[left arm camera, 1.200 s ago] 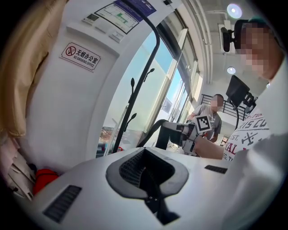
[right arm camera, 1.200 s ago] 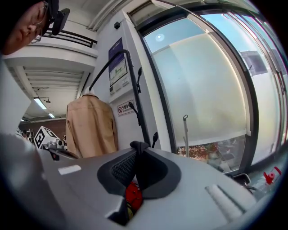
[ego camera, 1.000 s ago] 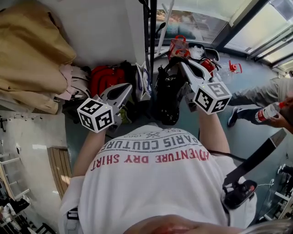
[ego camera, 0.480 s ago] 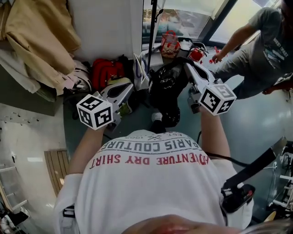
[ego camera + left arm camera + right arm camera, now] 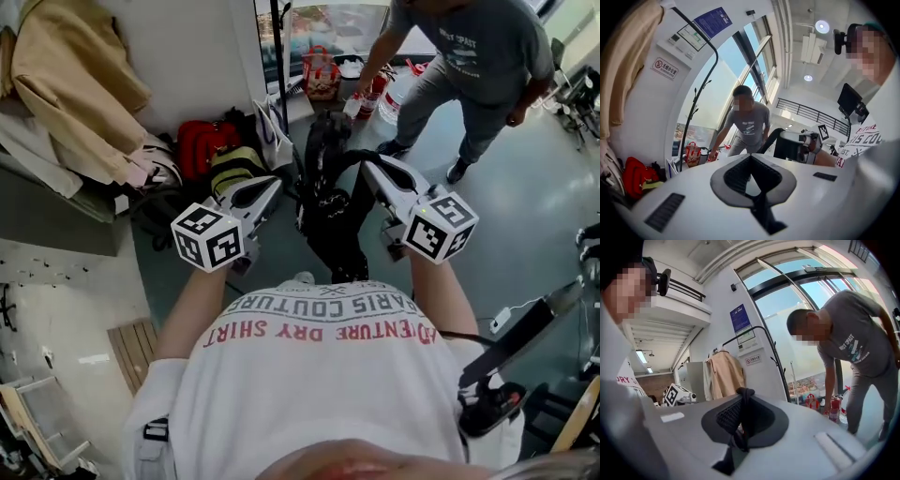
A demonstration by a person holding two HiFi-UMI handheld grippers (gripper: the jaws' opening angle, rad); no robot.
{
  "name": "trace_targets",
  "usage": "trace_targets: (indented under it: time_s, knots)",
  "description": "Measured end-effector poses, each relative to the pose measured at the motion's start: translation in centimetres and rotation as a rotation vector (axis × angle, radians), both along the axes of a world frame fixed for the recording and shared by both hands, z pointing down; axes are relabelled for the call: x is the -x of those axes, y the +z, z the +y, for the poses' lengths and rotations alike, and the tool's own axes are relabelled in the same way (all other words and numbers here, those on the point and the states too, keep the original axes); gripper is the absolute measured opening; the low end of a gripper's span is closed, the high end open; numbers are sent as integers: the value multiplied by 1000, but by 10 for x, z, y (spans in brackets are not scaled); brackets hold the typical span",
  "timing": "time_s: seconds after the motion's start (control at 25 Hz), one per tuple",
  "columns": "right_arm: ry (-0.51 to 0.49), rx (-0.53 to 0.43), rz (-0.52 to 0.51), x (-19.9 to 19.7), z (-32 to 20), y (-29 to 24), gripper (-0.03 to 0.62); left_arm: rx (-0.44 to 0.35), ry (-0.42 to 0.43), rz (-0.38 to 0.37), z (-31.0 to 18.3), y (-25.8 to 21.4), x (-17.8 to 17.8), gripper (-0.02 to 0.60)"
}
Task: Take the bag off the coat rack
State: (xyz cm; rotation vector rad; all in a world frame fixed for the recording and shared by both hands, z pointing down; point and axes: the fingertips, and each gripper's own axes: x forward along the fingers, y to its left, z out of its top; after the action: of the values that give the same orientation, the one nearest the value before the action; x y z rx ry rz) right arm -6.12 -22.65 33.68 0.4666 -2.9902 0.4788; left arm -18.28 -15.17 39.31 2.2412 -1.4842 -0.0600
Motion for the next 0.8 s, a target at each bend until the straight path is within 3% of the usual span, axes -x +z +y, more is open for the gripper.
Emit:
trace_targets:
  time_s: [0.36,0.52,0.8]
  knots:
    - [-24,-16,-3,-115,118,26,12,-21,13,18,93,19,-120,3]
    - [-22,11,9,-155,158,32,12,-54,0,-39,151,-7,-169,3]
    - [-22,58,102,-217,232,40,12,-69,-17,-35,256,-34,-232,3]
